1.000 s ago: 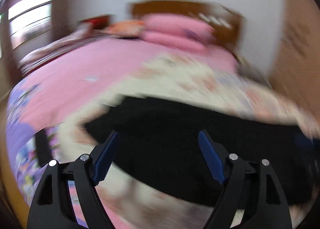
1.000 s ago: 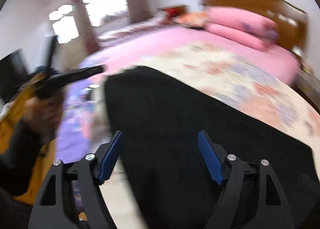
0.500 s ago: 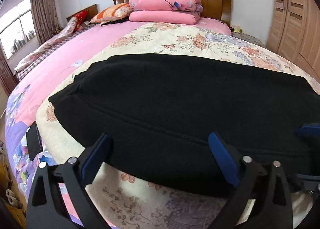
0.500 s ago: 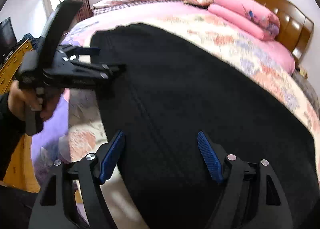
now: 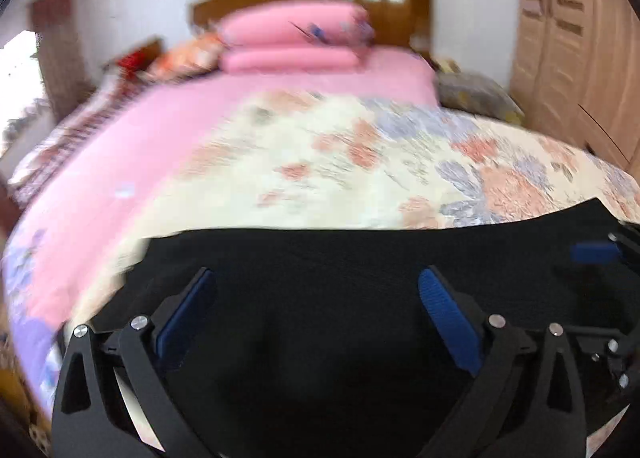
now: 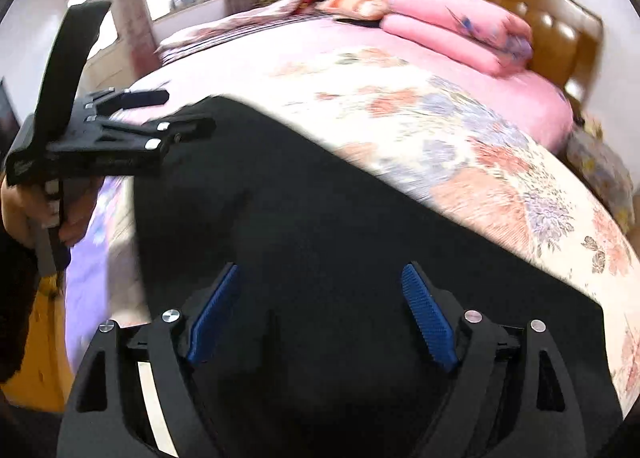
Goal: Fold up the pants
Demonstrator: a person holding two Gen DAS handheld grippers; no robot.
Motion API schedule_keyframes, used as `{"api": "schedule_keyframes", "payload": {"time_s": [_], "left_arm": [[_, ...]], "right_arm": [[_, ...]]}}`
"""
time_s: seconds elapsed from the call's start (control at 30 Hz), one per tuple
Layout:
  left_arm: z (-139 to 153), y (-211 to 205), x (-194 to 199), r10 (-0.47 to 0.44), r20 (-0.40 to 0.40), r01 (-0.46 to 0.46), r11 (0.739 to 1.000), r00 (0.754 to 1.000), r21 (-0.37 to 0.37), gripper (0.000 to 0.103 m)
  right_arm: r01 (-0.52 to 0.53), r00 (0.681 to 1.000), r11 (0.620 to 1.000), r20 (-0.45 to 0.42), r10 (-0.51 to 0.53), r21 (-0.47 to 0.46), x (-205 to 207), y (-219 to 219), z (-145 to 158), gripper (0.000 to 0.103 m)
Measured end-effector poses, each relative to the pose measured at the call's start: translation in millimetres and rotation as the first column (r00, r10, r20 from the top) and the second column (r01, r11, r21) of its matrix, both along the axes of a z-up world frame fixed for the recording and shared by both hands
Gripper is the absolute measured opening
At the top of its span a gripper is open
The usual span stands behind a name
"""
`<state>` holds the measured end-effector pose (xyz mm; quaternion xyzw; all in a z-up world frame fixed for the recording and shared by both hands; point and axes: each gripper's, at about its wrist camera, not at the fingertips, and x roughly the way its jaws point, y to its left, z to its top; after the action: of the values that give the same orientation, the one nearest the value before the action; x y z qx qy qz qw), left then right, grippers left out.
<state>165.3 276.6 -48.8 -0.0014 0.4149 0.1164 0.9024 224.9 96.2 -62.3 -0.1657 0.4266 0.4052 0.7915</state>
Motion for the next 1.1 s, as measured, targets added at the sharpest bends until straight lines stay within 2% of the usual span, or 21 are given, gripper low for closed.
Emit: {"api": "schedule_keyframes", "payload": {"time_s": [0.07, 0.1, 0.17, 0.23, 0.27, 0.33, 0.4, 0.47, 0.53, 0.57, 0.6, 0.63, 0.73, 0.8, 0.9, 0.97, 1.03, 1.1], "left_arm": [[-17.8, 0.3, 28.0, 0.017, -0.055, -0.017, 1.000, 0.998, 0.011, 0.100], [-29.5, -0.6, 41.5, -0.009, -0.086, 0.009, 1.000, 0.996, -0.007, 0.100], [-47.1, -0.2, 53.7, -0.024, -0.127, 0.023, 1.000, 0.992, -0.009, 0.102], [-45.4, 13.0, 54.7, -0.025, -0.123, 0.012, 0.995, 0.992, -0.104, 0.102], [-45.6, 15.8, 54.2, -0.026, -0.125, 0.010, 0.992, 0.992, -0.127, 0.102], [-41.6, 15.8, 49.9, -0.009, -0.114, 0.002, 0.998, 0.993, -0.063, 0.102], [-34.7, 18.0, 46.2, -0.001, -0.093, 0.005, 0.999, 0.996, 0.049, 0.102], [-35.0, 31.5, 46.7, 0.022, -0.079, -0.015, 0.997, 0.997, 0.077, 0.102], [-40.3, 53.7, 50.1, 0.049, -0.095, -0.046, 0.998, 0.994, 0.036, 0.102], [-42.9, 63.3, 52.6, 0.054, -0.100, -0.054, 0.999, 0.994, 0.009, 0.102], [-46.9, 70.6, 53.4, 0.060, -0.099, -0.062, 0.998, 0.993, -0.021, 0.102], [-50.5, 74.0, 54.3, 0.062, -0.098, -0.067, 0.997, 0.993, -0.040, 0.102], [-56.7, 71.7, 57.5, 0.068, -0.090, -0.070, 0.997, 0.994, -0.014, 0.102], [-58.7, 71.2, 57.8, 0.076, -0.084, -0.077, 0.997, 0.994, -0.009, 0.102], [-60.3, 72.4, 58.5, 0.078, -0.080, -0.080, 0.997, 0.994, -0.018, 0.102], [-61.2, 73.9, 58.1, 0.078, -0.079, -0.080, 0.996, 0.994, -0.027, 0.102], [-61.4, 74.8, 57.7, 0.078, -0.078, -0.081, 0.996, 0.994, -0.033, 0.102], [-61.9, 74.5, 57.5, 0.078, -0.077, -0.081, 0.996, 0.994, -0.037, 0.102]], "right_arm": [[0.042, 0.999, 0.998, -0.006, -0.042, -0.049, 24.1, -0.4, -12.4, 0.082], [0.060, 0.998, 0.996, -0.022, -0.062, -0.070, 37.6, -4.4, -20.9, 0.082], [0.046, 0.999, 0.998, -0.014, -0.047, -0.036, 45.8, -12.3, -24.0, 0.085], [0.028, 1.000, 0.998, -0.011, -0.029, -0.063, 48.7, -13.2, -26.1, 0.086], [0.024, 1.000, 0.997, -0.010, -0.025, -0.073, 48.6, -11.9, -23.3, 0.086], [0.037, 0.999, 0.998, -0.009, -0.037, -0.052, 47.4, -15.0, -15.0, 0.087], [0.049, 0.999, 0.998, 0.019, -0.049, -0.027, 46.6, -22.8, -9.1, 0.091], [0.102, 0.993, 0.993, 0.063, -0.098, -0.065, 50.9, -31.4, -13.5, 0.091], [0.174, 0.983, 0.979, 0.074, -0.167, -0.105, 69.2, -43.1, -24.8, 0.092], [0.197, 0.980, 0.975, 0.039, -0.194, -0.102, 77.9, -50.7, -31.7, 0.095], [0.209, 0.977, 0.977, -0.033, -0.210, -0.045, 87.6, -61.6, -35.9, 0.096], [0.221, 0.973, 0.975, -0.055, -0.222, -0.022, 91.8, -67.1, -36.1, 0.096], [0.290, 0.957, 0.957, -0.029, -0.290, -0.013, 97.5, -79.3, -27.2, 0.096], [0.343, 0.939, 0.939, -0.034, -0.342, 0.035, 102.2, -91.4, -21.7, 0.097], [0.365, 0.929, 0.931, -0.071, -0.364, 0.000, 114.5, -95.9, -39.2, 0.099], [0.363, 0.929, 0.932, -0.073, -0.362, -0.006, 117.5, -94.9, -37.8, 0.099], [0.381, 0.923, 0.925, -0.065, -0.380, -0.002, 119.2, -96.0, -37.2, 0.098], [0.430, 0.902, 0.903, -0.025, -0.430, 0.001, 115.8, -98.0, -33.4, 0.098]]}}
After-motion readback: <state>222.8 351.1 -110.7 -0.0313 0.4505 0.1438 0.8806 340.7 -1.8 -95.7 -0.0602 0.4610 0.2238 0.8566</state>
